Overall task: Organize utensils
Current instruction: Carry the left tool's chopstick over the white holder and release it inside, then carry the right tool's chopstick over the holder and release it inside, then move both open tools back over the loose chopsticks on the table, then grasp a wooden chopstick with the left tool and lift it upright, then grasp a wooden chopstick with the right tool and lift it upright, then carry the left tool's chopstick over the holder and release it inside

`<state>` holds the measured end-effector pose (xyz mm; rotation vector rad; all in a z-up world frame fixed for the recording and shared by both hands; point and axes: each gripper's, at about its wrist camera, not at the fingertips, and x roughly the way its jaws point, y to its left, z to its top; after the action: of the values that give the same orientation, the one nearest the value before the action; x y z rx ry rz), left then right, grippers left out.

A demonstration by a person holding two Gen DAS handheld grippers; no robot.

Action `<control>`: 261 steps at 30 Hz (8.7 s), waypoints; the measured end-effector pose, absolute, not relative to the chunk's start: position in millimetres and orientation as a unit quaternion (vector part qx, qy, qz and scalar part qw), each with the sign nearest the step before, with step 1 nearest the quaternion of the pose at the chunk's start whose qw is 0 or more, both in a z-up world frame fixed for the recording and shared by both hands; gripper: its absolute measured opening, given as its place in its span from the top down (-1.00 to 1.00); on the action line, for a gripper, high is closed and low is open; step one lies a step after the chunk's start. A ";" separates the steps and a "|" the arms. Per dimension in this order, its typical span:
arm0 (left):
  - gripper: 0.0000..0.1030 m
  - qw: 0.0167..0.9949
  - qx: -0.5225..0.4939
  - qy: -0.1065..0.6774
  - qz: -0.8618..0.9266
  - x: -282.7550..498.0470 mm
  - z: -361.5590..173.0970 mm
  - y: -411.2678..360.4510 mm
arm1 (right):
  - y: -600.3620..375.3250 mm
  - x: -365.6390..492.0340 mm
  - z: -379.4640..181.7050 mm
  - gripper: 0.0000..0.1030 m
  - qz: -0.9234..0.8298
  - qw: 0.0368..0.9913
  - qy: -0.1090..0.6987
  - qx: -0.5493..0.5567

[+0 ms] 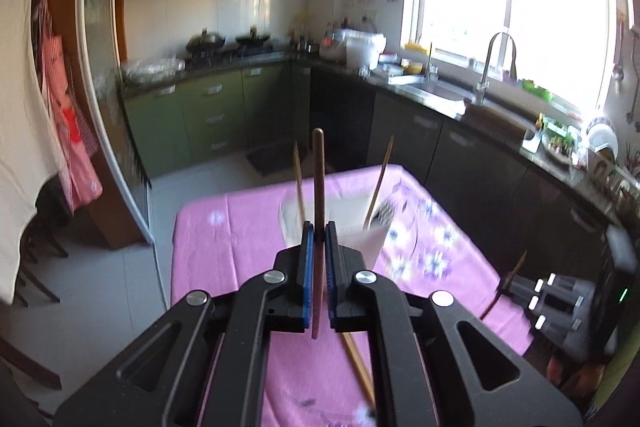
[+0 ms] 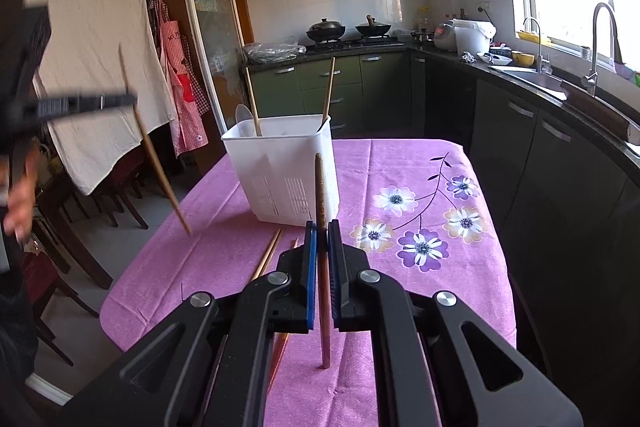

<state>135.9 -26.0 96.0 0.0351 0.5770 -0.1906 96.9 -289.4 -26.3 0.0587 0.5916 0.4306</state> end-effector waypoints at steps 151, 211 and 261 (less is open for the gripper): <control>0.89 0.912 -0.039 0.406 -0.046 179.3 -52.9 -33.9 | -287.6 151.2 -121.6 0.22 0.189 0.895 0.395 0.087; 0.89 0.943 0.001 0.327 -0.063 126.2 -4.2 -25.8 | -247.6 151.4 -23.4 0.89 0.214 0.928 0.304 0.009; 0.89 0.951 0.011 0.303 -0.066 263.2 69.6 -45.9 | -291.1 101.0 -28.9 0.88 0.225 0.931 0.280 0.063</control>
<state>263.2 -45.9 69.6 0.0221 0.6161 -0.1333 101.0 -291.1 -28.9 0.1298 0.5723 0.4610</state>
